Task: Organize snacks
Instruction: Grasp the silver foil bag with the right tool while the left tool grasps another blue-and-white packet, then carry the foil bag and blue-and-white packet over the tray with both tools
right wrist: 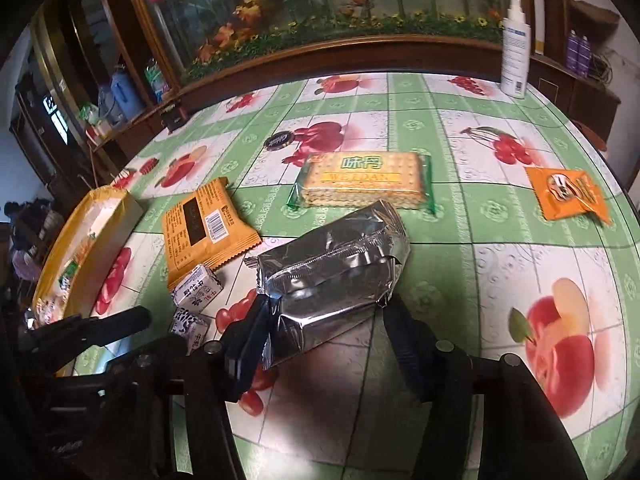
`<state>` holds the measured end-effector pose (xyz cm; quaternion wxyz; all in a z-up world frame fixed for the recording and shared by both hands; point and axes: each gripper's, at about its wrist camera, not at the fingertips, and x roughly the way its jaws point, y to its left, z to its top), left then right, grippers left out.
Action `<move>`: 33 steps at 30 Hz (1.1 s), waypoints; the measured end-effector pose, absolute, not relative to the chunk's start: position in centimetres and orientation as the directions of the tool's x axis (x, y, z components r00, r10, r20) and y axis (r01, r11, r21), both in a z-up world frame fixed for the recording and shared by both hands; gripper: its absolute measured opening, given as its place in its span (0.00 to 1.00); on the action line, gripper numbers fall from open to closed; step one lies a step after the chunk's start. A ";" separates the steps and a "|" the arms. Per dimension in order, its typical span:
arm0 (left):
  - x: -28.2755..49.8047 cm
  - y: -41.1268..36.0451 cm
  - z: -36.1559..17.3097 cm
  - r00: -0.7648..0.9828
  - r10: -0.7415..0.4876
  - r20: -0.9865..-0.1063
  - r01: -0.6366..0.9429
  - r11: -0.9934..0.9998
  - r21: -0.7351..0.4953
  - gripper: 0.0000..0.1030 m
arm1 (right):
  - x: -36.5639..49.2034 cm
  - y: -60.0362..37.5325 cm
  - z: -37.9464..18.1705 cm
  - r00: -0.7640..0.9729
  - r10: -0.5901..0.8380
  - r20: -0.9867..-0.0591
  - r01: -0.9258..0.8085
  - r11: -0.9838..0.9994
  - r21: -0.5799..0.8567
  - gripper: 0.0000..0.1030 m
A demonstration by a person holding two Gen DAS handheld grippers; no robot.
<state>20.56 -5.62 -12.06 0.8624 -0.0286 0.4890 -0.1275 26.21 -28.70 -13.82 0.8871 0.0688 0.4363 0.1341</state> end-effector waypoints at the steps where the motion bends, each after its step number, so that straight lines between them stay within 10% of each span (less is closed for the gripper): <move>1: 20.6 -5.9 -12.2 0.485 -0.251 -0.838 0.194 0.965 -0.177 0.52 | 25.8 -29.2 -13.6 0.588 0.310 -0.747 -0.170 0.950 0.261 0.57; 6: 20.5 -7.1 -12.5 0.529 -0.178 -0.830 0.186 0.978 -0.091 0.51 | 24.2 -30.7 -12.5 0.612 0.333 -0.717 -0.148 0.939 0.310 0.57; 9: 20.4 -7.4 -12.5 0.545 -0.133 -0.828 0.188 0.982 -0.033 0.16 | 23.4 -31.2 -12.1 0.617 0.351 -0.705 -0.147 0.931 0.334 0.57; 33: 12.0 1.2 -6.8 0.679 0.009 -0.734 0.012 1.000 0.024 0.16 | 15.4 -27.6 -8.5 0.626 0.528 -0.574 -0.213 0.824 0.526 0.56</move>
